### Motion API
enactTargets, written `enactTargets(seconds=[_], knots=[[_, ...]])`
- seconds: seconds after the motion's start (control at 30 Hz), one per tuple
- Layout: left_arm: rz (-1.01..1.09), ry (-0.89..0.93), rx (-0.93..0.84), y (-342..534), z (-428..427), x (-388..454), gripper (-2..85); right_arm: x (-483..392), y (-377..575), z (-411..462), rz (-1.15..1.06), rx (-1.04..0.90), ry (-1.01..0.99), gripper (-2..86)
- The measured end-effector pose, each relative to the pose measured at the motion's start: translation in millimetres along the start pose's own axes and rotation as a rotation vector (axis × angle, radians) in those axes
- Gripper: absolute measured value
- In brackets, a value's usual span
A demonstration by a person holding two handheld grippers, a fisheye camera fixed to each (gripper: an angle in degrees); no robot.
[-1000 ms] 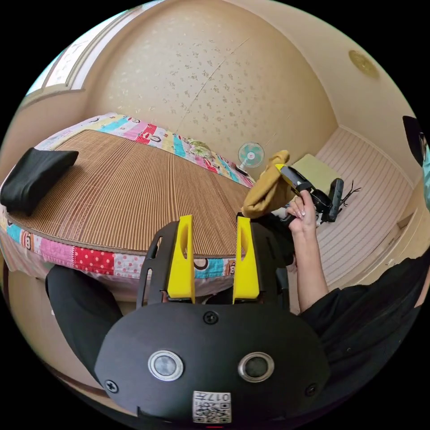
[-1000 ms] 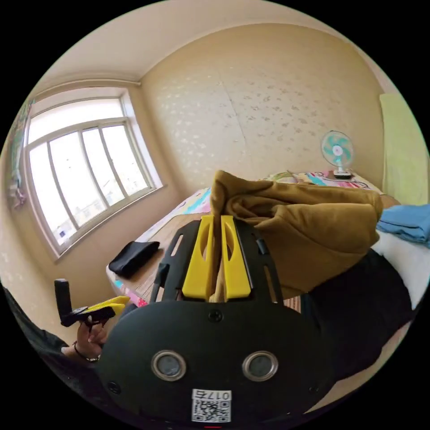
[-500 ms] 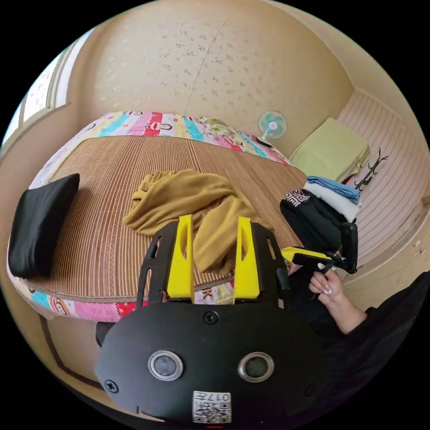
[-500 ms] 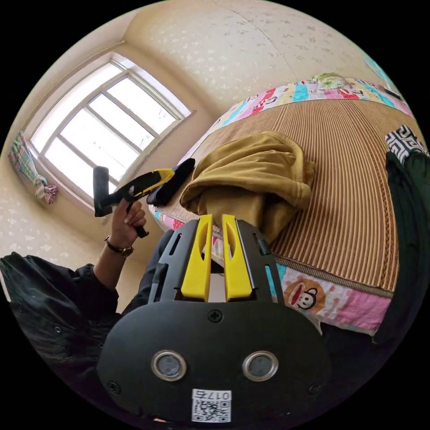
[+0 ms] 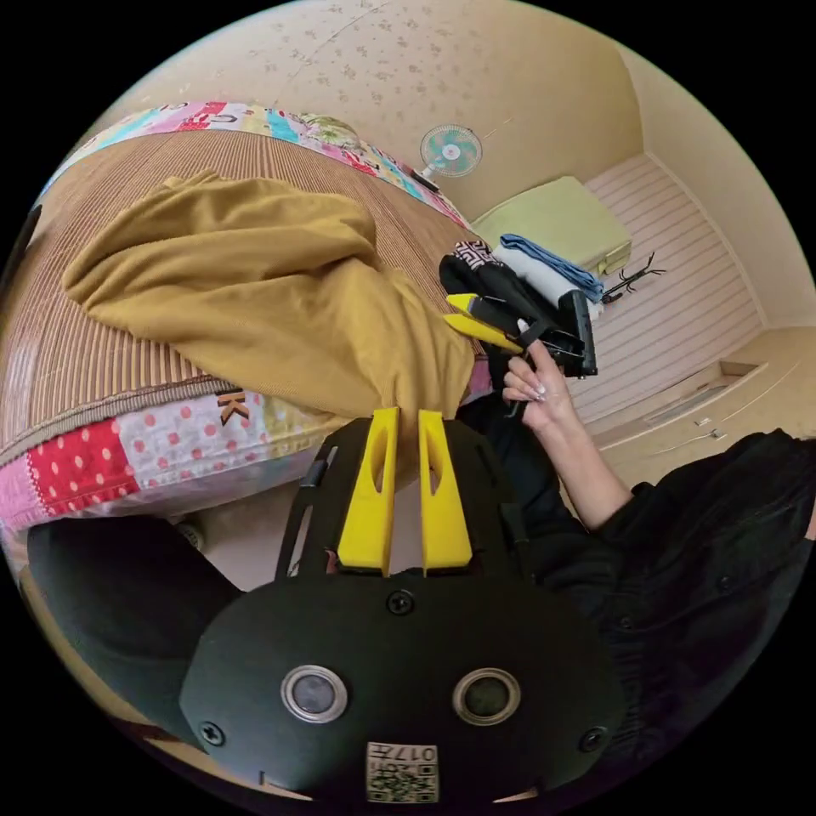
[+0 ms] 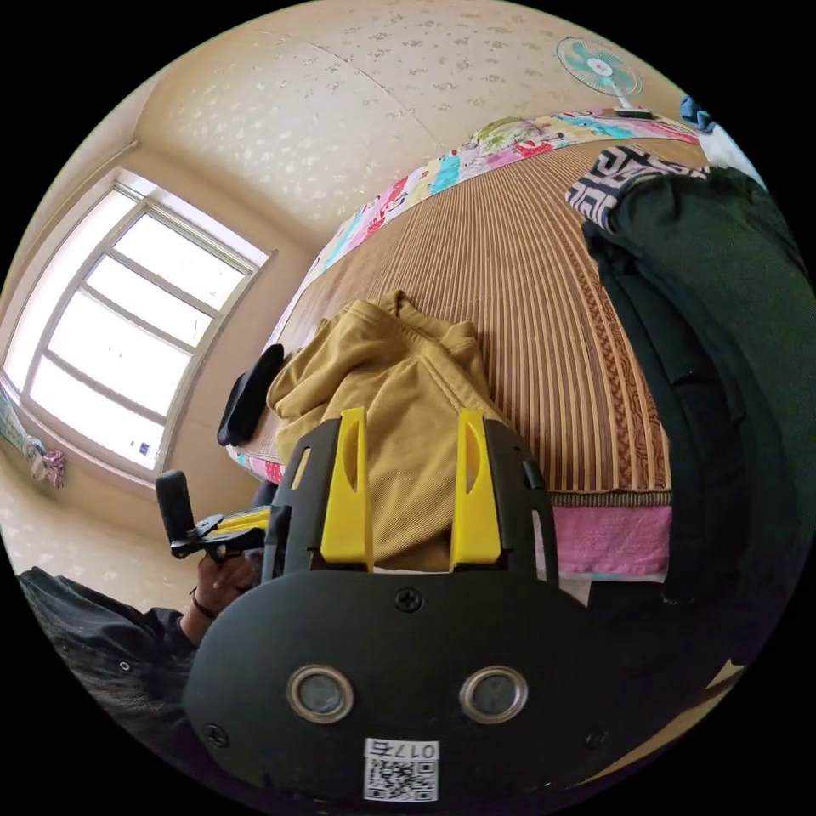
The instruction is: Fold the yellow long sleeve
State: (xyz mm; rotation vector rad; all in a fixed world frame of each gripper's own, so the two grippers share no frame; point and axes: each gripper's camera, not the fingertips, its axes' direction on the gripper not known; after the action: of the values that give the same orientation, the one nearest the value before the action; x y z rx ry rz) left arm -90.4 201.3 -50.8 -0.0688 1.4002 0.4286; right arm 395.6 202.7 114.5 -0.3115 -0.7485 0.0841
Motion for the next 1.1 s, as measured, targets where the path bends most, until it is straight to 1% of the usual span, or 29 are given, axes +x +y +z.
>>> enactTargets(seconds=[0.03, 0.07, 0.13, 0.17, 0.2, 0.27, 0.3, 0.33, 0.37, 0.4, 0.43, 0.47, 0.5, 0.53, 0.57, 0.6, 0.63, 0.67, 0.73, 0.77, 0.8, 0.83, 0.87, 0.9, 0.93, 0.97, 1.03, 1.07, 1.1], knots=[[-0.015, -0.037, 0.077, -9, -20, -6, 7.2, -5, -4, 12, -0.015, -0.022, 0.035, 10.7], [-0.020, -0.061, 0.109, -16, -29, -9, 7.9, -9, -5, 15, -0.028, -0.019, 0.064, 9.6], [-0.011, -0.186, 0.141, -63, -46, -23, 11.4, -33, -4, 20, -0.111, -0.012, 0.172, 5.2], [-0.002, -0.222, 0.133, -76, -46, -27, 12.3, -38, -2, 17, -0.118, 0.007, 0.192, 4.0], [0.010, -0.289, 0.102, -103, -40, -35, 13.3, -48, 4, 9, -0.147, 0.065, 0.212, 3.4], [0.012, -0.377, 0.029, -141, -19, -52, 13.4, -66, 10, -11, -0.228, 0.123, 0.147, 2.6], [-0.009, -0.413, -0.050, -159, 3, -67, 12.7, -79, 14, -29, -0.303, 0.161, 0.052, 2.4], [-0.019, -0.400, -0.180, -170, 30, -82, 9.2, -92, 19, -44, -0.412, 0.168, -0.071, 2.3], [-0.023, -0.382, -0.244, -171, 42, -88, 7.5, -100, 21, -49, -0.481, 0.145, -0.146, 2.3], [-0.013, -0.331, -0.282, -166, 50, -91, 5.4, -114, 26, -52, -0.624, 0.045, -0.307, 2.5], [0.033, -0.248, -0.252, -153, 41, -86, 4.0, -125, 30, -49, -0.719, -0.085, -0.430, 2.9], [0.056, -0.190, -0.247, -146, 36, -83, 3.7, -127, 33, -46, -0.743, -0.127, -0.459, 3.1], [0.110, -0.048, -0.237, -127, 22, -77, 3.2, -127, 41, -43, -0.768, -0.153, -0.469, 3.7], [0.177, 0.098, -0.221, -103, 6, -69, 2.9, -121, 46, -41, -0.755, -0.142, -0.426, 4.8], [0.195, 0.141, -0.219, -91, -2, -66, 2.8, -116, 47, -40, -0.738, -0.128, -0.393, 5.5], [0.206, 0.165, -0.217, -68, -18, -62, 2.5, -101, 45, -39, -0.676, -0.085, -0.315, 6.6], [0.190, 0.138, -0.221, -50, -31, -59, 2.2, -82, 36, -36, -0.576, -0.034, -0.230, 7.3], [0.179, 0.118, -0.219, -42, -39, -58, 2.0, -72, 30, -34, -0.521, -0.011, -0.190, 7.5], [0.111, 0.029, -0.114, -34, -70, -54, 2.4, -29, 2, -10, -0.275, 0.006, -0.008, 8.5], [0.094, 0.006, -0.077, -37, -77, -52, 3.1, -18, -6, -1, -0.216, -0.007, 0.035, 8.8], [0.090, -0.040, -0.030, -50, -83, -44, 5.0, -3, -16, 21, -0.138, -0.042, 0.077, 9.5], [0.119, -0.100, -0.012, -72, -81, -32, 7.3, 7, -22, 44, -0.089, -0.090, 0.066, 9.9], [0.138, -0.135, -0.015, -85, -76, -26, 7.8, 8, -24, 56, -0.080, -0.121, 0.049, 9.9], [0.162, -0.207, -0.039, -117, -58, -14, 8.7, 6, -23, 79, -0.075, -0.182, 0.033, 9.7], [0.177, -0.255, -0.081, -153, -33, -5, 9.0, -3, -18, 93, -0.087, -0.183, 0.063, 9.2], [0.195, -0.267, -0.106, -172, -17, 1, 9.2, -9, -14, 97, -0.093, -0.168, 0.093, 9.2], [0.282, -0.259, -0.217, -244, 56, 18, 9.9, -27, 0, 111, -0.099, -0.139, 0.176, 9.5], [0.298, -0.259, -0.245, -261, 75, 20, 10.0, -30, 3, 114, -0.095, -0.130, 0.188, 9.6], [0.329, -0.291, -0.313, -289, 113, 23, 10.6, -35, 10, 117, -0.084, -0.102, 0.217, 10.3]])
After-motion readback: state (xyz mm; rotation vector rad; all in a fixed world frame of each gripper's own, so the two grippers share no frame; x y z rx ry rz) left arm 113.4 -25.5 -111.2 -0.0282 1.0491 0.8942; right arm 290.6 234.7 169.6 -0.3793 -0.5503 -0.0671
